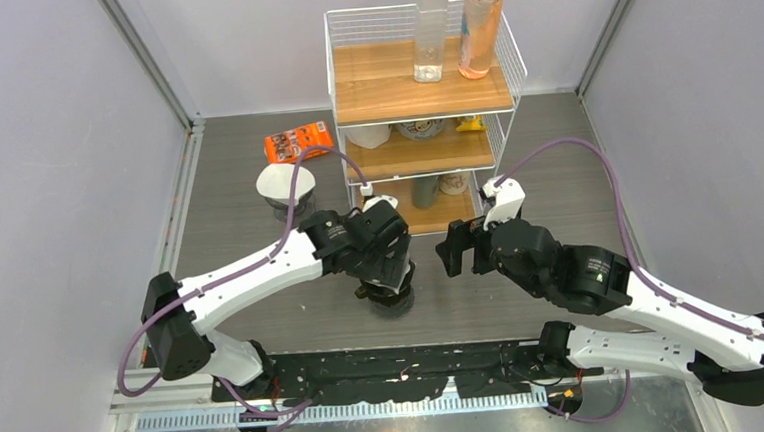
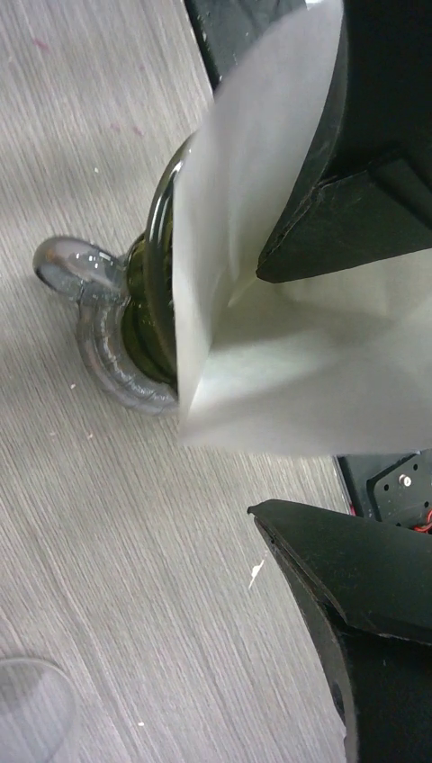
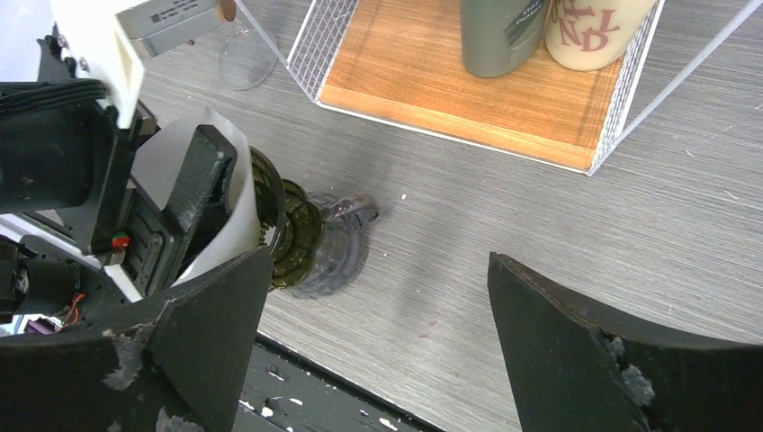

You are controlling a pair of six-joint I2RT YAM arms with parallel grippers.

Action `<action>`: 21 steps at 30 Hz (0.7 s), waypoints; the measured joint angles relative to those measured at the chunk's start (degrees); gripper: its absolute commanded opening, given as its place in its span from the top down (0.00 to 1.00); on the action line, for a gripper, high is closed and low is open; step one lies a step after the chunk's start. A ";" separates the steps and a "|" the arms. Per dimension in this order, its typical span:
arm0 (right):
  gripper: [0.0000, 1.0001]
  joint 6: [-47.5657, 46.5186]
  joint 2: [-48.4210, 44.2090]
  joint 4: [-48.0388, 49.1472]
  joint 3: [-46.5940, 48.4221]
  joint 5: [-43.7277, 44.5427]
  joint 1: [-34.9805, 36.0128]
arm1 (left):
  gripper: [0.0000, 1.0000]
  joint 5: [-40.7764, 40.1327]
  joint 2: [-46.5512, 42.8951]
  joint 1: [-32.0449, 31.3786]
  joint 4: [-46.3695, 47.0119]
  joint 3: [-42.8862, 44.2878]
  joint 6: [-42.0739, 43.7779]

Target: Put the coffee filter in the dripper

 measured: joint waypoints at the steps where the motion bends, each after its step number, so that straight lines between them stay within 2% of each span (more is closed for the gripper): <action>1: 0.01 0.00 -0.22 0.04 -0.07 -0.02 -0.07 | 0.00 -0.02 -0.33 -0.33 0.07 0.22 0.09; 4: 0.04 -0.02 -1.36 0.39 -0.48 -0.02 -0.11 | 0.00 -0.59 -1.62 -0.92 0.07 0.81 0.17; 21: 0.04 -1.11 -2.60 3.45 -1.03 -2.08 -0.11 | 0.00 -3.87 -7.50 -0.96 -0.59 2.86 0.24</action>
